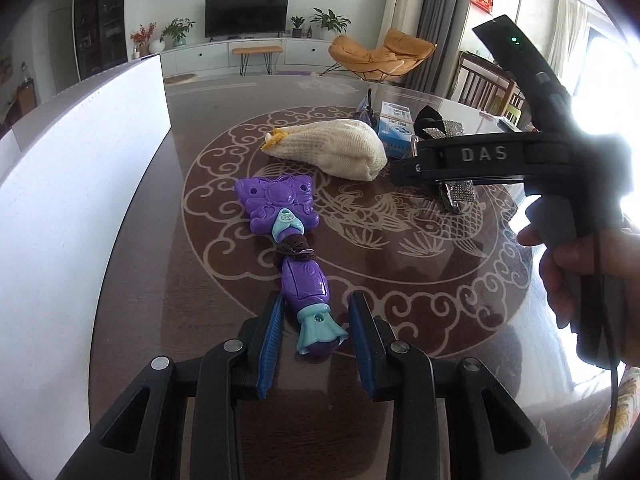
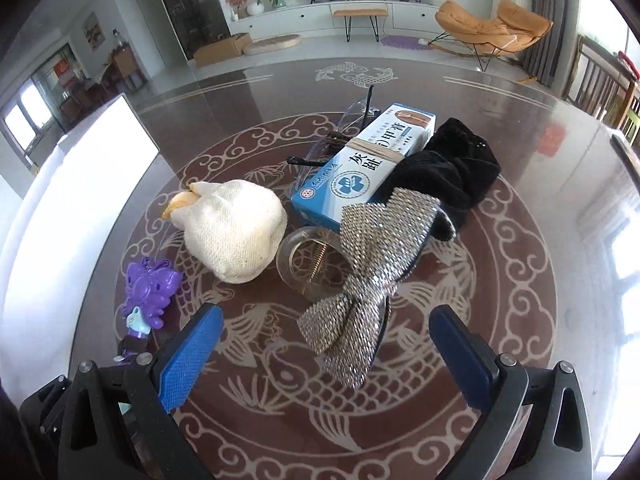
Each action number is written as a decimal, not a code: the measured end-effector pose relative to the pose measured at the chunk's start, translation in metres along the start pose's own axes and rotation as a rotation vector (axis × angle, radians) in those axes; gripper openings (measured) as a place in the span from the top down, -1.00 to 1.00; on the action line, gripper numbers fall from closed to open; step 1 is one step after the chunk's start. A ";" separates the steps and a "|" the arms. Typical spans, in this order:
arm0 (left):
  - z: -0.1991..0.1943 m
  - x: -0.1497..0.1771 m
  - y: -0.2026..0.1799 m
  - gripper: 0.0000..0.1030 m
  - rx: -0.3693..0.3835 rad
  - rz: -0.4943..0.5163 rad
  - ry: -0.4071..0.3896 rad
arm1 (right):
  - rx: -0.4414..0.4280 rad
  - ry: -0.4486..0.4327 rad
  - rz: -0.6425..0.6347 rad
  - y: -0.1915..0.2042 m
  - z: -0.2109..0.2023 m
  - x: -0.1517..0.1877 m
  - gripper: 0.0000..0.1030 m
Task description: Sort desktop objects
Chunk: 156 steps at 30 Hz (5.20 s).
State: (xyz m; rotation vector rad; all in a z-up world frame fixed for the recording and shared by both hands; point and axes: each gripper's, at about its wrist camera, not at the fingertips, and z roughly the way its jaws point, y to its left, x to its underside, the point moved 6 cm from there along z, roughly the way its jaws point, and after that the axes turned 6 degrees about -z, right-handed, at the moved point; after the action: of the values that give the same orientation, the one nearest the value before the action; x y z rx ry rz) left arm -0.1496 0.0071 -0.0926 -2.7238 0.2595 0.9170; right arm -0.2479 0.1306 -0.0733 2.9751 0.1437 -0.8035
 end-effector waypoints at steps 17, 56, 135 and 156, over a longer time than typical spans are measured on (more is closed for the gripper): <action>-0.004 -0.003 0.008 0.18 0.116 -0.093 0.021 | 0.010 -0.064 -0.185 -0.024 -0.077 0.122 0.03; -0.222 -0.006 0.206 0.60 -0.185 -0.306 -0.290 | -0.434 -0.304 -0.454 0.269 -0.173 0.001 0.01; 0.013 0.021 -0.038 -1.00 -0.161 -0.006 0.037 | 0.154 -0.083 0.045 -0.094 -0.057 0.121 -1.00; 0.013 0.022 -0.037 -1.00 -0.160 -0.006 0.037 | 0.154 -0.083 0.045 -0.094 -0.057 0.121 -1.00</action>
State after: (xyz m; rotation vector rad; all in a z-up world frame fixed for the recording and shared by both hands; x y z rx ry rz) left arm -0.1306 0.0445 -0.1092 -2.8882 0.1925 0.9241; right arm -0.1253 0.2380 -0.0878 3.0675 0.0113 -0.9739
